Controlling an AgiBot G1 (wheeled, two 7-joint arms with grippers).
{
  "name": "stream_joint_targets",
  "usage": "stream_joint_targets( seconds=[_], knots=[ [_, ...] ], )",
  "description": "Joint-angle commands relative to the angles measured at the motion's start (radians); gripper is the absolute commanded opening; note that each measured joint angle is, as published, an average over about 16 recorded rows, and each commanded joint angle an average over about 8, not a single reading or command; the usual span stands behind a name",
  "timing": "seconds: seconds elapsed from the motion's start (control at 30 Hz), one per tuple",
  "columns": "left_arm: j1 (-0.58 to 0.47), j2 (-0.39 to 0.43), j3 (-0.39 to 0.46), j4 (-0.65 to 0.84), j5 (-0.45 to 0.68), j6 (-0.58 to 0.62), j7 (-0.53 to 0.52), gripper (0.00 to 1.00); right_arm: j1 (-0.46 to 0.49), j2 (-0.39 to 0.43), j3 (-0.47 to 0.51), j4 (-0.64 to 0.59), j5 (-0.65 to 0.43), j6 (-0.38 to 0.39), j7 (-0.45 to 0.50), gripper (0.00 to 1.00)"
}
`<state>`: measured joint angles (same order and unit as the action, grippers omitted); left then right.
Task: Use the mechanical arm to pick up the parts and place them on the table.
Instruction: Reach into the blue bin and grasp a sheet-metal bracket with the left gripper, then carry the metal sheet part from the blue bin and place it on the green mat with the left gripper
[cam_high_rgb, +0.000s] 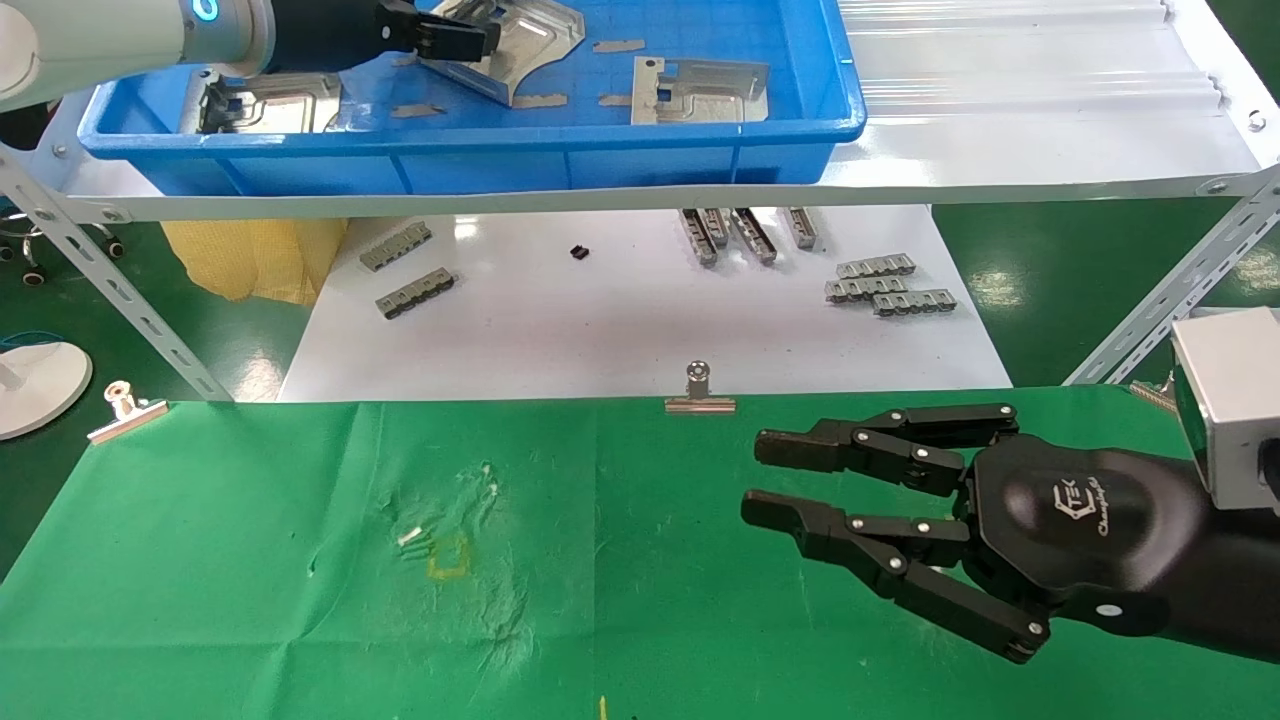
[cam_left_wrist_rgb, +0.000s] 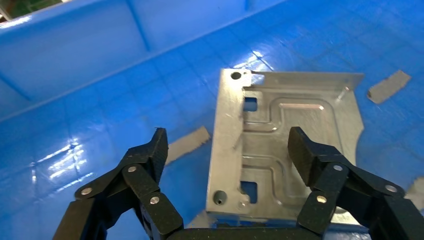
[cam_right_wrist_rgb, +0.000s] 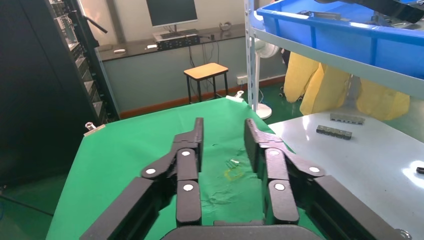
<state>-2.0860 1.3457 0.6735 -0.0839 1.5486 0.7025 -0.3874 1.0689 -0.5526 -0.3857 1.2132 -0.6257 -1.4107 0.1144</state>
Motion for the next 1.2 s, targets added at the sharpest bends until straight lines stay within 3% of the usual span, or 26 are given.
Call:
stream_joint_targets(
  seconds=[0.03, 0.9, 1.03, 1.2],
  knots=[
    [-0.001, -0.001, 0.002, 0.0, -0.001, 0.007, -0.001, 0.0, 0.0, 0.0, 0.0, 0.0, 0.0, 0.0, 0.0, 1.0],
    [0.0, -0.009, -0.02, -0.01, -0.06, -0.017, -0.002, 0.0, 0.0, 0.0, 0.0, 0.0, 0.0, 0.0, 0.0, 1.0],
    [-0.014, -0.032, -0.043, -0.029, -0.095, 0.03, 0.026, 0.0, 0.0, 0.0, 0.0, 0.0, 0.0, 0.0, 0.0, 1.0],
    [-0.012, -0.095, -0.081, -0.064, -0.157, 0.177, 0.096, 0.0, 0.0, 0.0, 0.0, 0.0, 0.0, 0.0, 0.0, 1.0]
  ],
)
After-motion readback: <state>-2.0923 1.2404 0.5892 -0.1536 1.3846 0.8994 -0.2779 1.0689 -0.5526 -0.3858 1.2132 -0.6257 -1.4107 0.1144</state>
